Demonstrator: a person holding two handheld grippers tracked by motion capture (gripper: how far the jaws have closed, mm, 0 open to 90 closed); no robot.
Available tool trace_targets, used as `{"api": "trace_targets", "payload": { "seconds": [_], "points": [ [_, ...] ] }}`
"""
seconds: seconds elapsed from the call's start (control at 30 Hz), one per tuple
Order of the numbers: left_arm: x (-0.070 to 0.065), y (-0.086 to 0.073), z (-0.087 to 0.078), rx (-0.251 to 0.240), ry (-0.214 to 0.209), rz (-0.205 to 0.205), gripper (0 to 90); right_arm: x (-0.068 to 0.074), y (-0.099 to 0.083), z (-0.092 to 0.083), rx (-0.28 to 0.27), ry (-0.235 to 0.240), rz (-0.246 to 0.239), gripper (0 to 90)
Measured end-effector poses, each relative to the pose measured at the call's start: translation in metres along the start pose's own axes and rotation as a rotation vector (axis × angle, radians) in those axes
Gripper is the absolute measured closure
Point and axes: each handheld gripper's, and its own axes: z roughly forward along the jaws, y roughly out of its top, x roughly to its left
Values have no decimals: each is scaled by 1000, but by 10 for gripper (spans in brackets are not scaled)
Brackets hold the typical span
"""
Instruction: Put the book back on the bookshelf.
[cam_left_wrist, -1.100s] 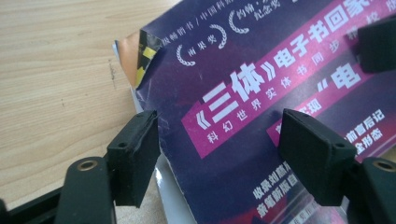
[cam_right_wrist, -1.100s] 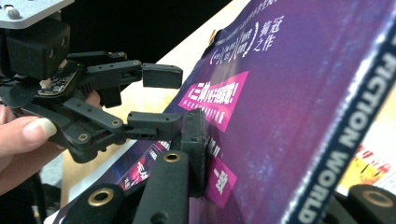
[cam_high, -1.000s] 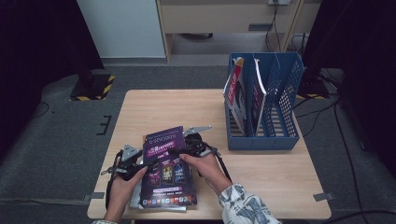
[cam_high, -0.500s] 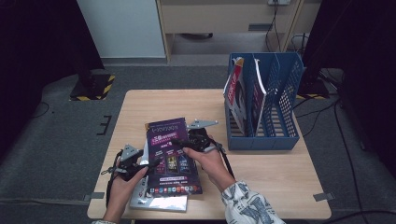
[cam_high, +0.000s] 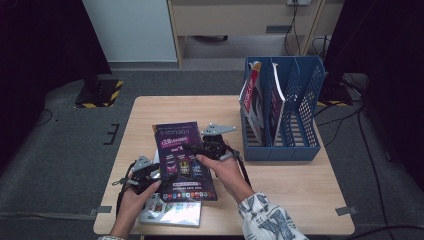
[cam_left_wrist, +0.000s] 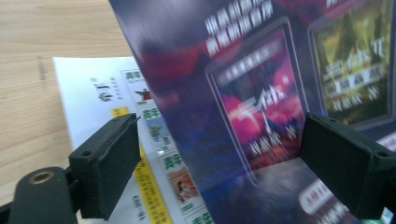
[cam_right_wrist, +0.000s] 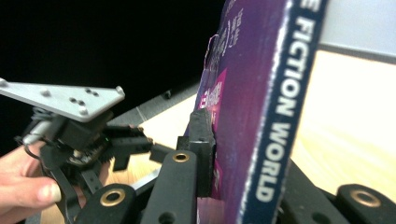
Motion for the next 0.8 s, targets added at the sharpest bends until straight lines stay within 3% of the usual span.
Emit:
{"api": "trace_targets", "payload": {
  "seconds": [0.1, 0.23, 0.5, 0.8],
  "points": [
    [0, 0, 1, 1, -32, -6, 140, 1, 4, -3, -29, 9, -19, 829],
    [0, 0, 1, -1, -75, -8, 268, 3, 8, -5, -57, 17, -38, 833],
    [3, 4, -8, -10, -60, 24, 515, 3, 8, -5, -64, 35, -50, 832],
    [3, 8, -15, -36, -51, 46, 656, 4, 11, -7, -54, 29, -74, 828]
  ]
}}
